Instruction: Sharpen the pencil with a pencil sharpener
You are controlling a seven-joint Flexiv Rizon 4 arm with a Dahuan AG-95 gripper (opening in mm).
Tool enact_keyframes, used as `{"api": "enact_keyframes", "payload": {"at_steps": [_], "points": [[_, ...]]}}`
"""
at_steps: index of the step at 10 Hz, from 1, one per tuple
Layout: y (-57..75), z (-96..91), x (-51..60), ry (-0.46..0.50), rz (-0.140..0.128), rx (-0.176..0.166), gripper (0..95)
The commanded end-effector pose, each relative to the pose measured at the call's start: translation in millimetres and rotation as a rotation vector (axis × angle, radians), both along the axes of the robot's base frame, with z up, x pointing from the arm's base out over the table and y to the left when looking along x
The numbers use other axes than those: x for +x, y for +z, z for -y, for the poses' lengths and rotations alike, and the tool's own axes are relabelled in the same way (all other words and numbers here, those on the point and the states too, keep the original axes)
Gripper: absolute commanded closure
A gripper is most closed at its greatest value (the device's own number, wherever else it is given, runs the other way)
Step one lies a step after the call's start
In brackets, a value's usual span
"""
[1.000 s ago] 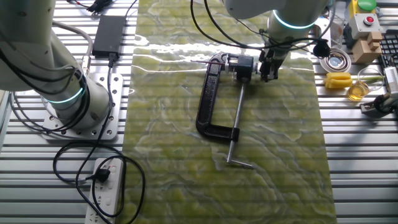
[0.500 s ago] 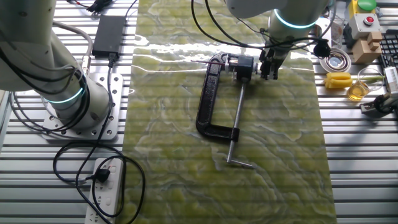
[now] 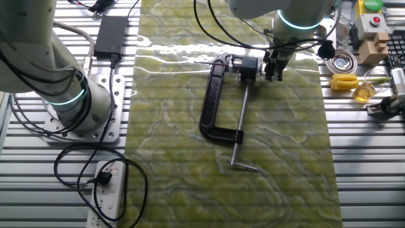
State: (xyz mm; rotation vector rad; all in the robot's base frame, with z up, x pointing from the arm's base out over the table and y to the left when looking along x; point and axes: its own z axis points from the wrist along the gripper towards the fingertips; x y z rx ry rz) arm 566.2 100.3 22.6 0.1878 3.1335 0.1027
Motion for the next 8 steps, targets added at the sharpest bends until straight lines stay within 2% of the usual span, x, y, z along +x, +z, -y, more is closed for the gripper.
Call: {"api": "enact_keyframes", "payload": {"at_steps": [1, 3, 4, 8], "points": [[1.8, 1.2, 1.7, 0.001, -0.004, -0.002, 95.0], [2.9, 1.9, 3.0, 0.003, -0.009, 0.001, 95.0], [2.9, 1.8, 3.0, 0.004, -0.010, 0.001, 76.0], [2.9, 1.8, 3.0, 0.011, -0.009, -0.008, 76.0]]}}
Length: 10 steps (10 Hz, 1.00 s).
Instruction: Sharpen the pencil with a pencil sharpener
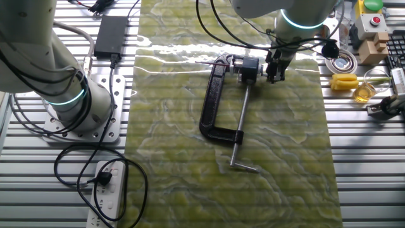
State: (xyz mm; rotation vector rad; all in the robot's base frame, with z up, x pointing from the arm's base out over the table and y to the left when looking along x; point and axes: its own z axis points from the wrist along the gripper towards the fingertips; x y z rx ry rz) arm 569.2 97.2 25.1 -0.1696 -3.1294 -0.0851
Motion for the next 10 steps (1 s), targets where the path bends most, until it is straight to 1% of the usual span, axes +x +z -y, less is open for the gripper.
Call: {"api": "enact_keyframes", "payload": {"at_steps": [1, 6, 10], "points": [[0.5, -1.1, 0.1, -0.003, -0.001, 0.000, 95.0], [0.7, -0.5, 0.2, -0.002, 0.000, 0.004, 95.0], [2.3, 4.3, 0.5, 0.004, -0.003, 0.010, 95.0]]}}
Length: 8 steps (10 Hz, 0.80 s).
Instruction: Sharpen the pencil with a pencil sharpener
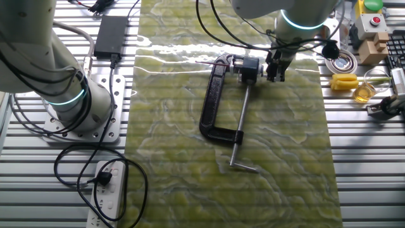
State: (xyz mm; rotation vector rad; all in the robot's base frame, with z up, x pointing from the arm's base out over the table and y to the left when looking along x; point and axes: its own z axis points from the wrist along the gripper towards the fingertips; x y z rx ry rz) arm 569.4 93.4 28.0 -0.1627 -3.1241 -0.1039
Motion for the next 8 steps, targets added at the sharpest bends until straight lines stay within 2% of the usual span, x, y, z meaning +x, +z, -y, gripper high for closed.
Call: {"api": "enact_keyframes", "payload": {"at_steps": [1, 8], "points": [[-0.4, 0.8, 0.3, 0.003, 0.000, -0.004, 95.0], [0.2, 3.7, -0.4, 0.025, -0.005, -0.002, 95.0]]}}
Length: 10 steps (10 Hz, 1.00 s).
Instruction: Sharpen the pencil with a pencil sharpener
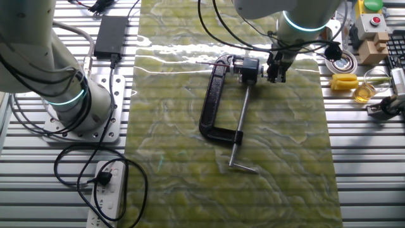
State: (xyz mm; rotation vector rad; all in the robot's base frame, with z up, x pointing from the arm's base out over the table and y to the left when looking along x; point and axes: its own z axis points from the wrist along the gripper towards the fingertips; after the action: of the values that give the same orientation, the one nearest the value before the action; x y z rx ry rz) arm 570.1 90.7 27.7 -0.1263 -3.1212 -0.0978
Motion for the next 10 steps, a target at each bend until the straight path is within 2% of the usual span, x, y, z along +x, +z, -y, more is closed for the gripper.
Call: {"api": "enact_keyframes", "payload": {"at_steps": [1, 10], "points": [[0.6, 1.8, -1.3, 0.003, -0.002, 0.003, 95.0], [-3.4, 6.2, -5.1, 0.019, 0.006, 0.005, 95.0]]}}
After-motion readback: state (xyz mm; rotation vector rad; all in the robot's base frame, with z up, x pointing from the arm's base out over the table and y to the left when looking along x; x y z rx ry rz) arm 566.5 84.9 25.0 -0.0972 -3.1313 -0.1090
